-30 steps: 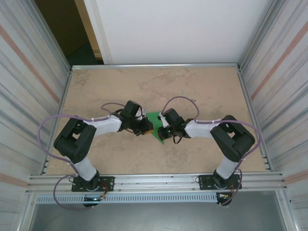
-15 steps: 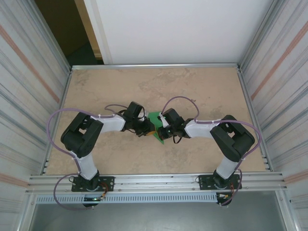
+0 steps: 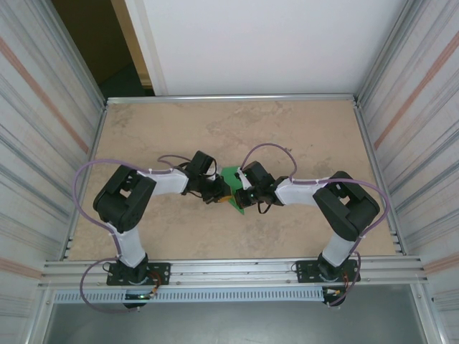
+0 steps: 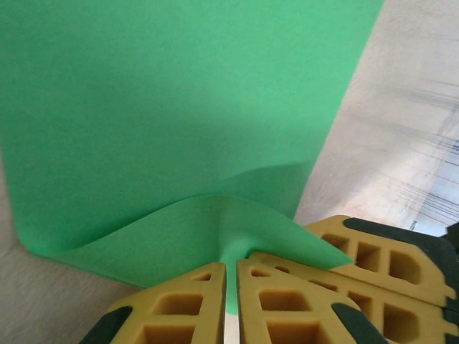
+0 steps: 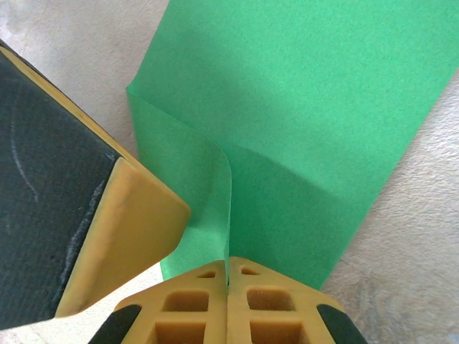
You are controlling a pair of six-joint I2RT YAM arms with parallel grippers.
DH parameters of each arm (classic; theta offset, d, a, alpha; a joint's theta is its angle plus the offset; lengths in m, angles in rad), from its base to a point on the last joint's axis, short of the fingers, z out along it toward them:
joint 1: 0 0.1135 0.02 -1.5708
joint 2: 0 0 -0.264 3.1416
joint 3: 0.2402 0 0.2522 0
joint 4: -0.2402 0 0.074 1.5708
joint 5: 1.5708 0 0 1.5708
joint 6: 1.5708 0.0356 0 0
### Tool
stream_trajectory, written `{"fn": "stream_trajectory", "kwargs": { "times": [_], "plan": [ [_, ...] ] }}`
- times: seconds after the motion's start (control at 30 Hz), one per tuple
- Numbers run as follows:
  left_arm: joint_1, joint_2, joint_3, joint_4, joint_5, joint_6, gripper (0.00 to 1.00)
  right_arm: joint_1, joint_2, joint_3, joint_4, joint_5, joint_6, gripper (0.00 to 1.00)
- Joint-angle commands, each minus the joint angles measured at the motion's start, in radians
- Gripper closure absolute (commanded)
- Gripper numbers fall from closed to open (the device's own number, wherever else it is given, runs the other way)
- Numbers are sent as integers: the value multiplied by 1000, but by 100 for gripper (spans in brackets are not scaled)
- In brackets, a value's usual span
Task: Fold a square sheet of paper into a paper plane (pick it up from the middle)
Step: Third fold the triangle at the center of the table.
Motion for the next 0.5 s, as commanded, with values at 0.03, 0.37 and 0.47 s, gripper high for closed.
{"fn": "stream_trajectory", "kwargs": {
  "times": [0.03,0.37,0.47],
  "plan": [
    [-8,18,14,-45,-23,26,88,-7,37,3,-53,19,24,97],
    [-4,36,11,-103,-74,32,88,-5,-6,5,-61,18,64,81],
    [-4,47,12,-123,-90,34,89,-5,-53,5,-69,21,80,74]
  ]
}}
